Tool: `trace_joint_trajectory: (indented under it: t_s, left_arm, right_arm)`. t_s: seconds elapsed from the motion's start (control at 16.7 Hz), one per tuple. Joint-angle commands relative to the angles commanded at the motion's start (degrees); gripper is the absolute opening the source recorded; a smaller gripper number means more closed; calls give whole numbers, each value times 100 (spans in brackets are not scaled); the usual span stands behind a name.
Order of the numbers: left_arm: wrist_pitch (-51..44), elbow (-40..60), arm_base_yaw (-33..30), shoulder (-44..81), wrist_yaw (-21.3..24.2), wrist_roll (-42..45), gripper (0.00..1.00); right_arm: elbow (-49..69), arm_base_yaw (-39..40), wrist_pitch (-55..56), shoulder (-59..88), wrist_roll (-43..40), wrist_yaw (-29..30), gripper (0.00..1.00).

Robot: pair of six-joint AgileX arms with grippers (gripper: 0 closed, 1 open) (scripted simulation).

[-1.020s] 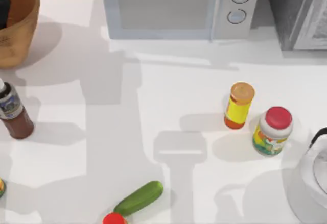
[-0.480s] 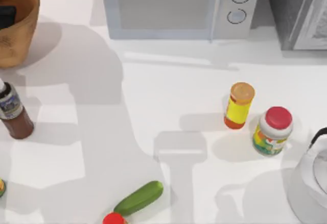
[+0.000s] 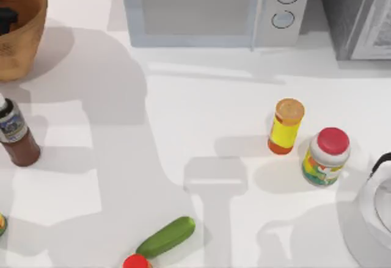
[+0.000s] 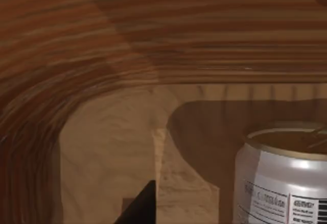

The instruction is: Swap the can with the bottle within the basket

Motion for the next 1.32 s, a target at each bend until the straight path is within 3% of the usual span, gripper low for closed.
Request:
trace_joint_trajectory:
  t_s: [0.42, 1.08, 1.32]
  left_arm:
    - [0, 0, 0, 0, 0, 0, 2]
    - [16, -37, 3, -256, -8, -13, 0]
    - [446, -812, -210, -1048, 198, -114, 0]
  right_arm:
    - [0, 0, 0, 0, 0, 0, 100]
    - [0, 0, 0, 0, 0, 0, 100]
    - [0, 0, 0, 0, 0, 0, 100]
